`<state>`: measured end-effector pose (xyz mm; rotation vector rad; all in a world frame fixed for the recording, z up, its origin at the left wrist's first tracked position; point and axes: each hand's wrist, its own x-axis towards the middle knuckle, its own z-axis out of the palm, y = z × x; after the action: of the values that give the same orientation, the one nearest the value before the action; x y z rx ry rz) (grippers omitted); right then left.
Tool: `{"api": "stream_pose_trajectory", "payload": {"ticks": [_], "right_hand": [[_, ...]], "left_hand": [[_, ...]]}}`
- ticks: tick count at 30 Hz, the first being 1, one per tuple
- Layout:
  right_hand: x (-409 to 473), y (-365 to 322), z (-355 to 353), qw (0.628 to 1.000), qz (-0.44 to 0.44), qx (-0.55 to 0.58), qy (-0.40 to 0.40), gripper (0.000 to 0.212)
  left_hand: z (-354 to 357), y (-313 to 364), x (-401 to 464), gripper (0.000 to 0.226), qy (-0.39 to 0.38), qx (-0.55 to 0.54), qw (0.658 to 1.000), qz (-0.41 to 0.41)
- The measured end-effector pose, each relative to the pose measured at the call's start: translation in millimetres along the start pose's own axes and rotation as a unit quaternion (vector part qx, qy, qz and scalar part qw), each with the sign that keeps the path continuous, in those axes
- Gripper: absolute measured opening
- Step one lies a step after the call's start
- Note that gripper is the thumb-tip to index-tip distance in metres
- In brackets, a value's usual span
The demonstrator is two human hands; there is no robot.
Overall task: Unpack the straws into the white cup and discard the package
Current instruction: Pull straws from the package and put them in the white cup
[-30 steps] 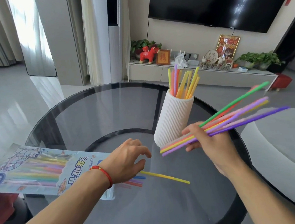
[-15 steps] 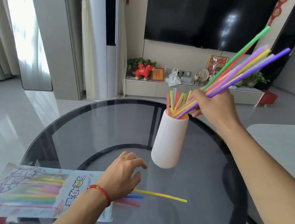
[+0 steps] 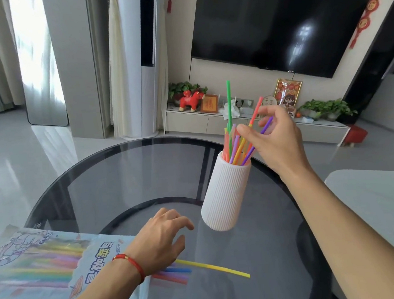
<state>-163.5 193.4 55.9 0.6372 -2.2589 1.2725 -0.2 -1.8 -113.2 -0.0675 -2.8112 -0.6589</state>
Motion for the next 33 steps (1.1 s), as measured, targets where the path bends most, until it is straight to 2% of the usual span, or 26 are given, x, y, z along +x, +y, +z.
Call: {"api": "stream_pose_trajectory", "payload": {"ticks": [3, 5, 9, 11, 13, 15, 17, 19, 22, 26, 30, 31, 33], "right_hand": [[1.0, -5.3, 1.0, 0.999, -0.042, 0.009, 0.0, 0.071], [3.7, -9.9, 3.1, 0.997, -0.069, 0.009, -0.019, 0.077], [10.6, -20.5, 9.7, 0.992, -0.094, -0.038, -0.075, 0.063], [16.5, -30.9, 9.7, 0.985, -0.151, -0.046, -0.066, 0.066], [24.1, -38.7, 8.5, 0.967, -0.218, -0.079, -0.106, 0.068], [30.6, -38.2, 7.6, 0.942, -0.25, -0.161, -0.156, 0.056], [26.5, -32.7, 8.4, 0.93, -0.236, -0.214, -0.183, 0.038], [14.2, -23.7, 9.4, 0.934, -0.227, -0.21, -0.178, 0.038], [0.8, -14.4, 6.9, 0.945, -0.245, -0.176, -0.128, 0.029], [2.6, -16.9, 7.9, 0.953, -0.217, -0.158, -0.137, 0.032], [13.2, -23.7, 1.7, 0.983, -0.171, -0.038, -0.048, 0.043], [14.3, -21.4, 1.6, 0.987, -0.146, -0.03, -0.064, 0.048], [13.8, -11.3, 5.6, 0.977, -0.115, -0.081, -0.158, 0.056]], "left_hand": [[0.3, 0.4, -0.3, 0.03, -0.004, 0.003, 1.0, 0.0], [0.3, 0.7, -0.2, 0.03, -0.01, 0.005, 1.0, -0.002], [0.3, 1.4, -0.2, 0.031, -0.014, 0.006, 1.0, -0.004], [0.2, 1.7, -0.3, 0.031, -0.015, 0.007, 1.0, -0.005], [-0.8, 1.9, -0.2, 0.031, -0.015, 0.008, 1.0, -0.007], [-1.8, 1.9, -0.2, 0.031, -0.018, 0.009, 1.0, -0.01], [-3.3, 1.3, -0.4, 0.031, -0.019, 0.012, 1.0, -0.013], [-4.7, 1.0, -0.4, 0.031, -0.017, 0.018, 1.0, -0.013], [-8.9, -0.4, -1.7, 0.036, -0.029, 0.032, 0.999, -0.008], [-19.7, -9.2, -9.3, 0.069, -0.089, 0.062, 0.994, -0.005], [-30.2, -18.4, -21.7, 0.116, -0.201, 0.103, 0.973, -0.045], [-31.6, -18.8, -23.7, 0.123, -0.229, 0.113, 0.965, -0.053], [-33.2, -18.0, -26.0, 0.132, -0.284, 0.125, 0.949, -0.06]]}}
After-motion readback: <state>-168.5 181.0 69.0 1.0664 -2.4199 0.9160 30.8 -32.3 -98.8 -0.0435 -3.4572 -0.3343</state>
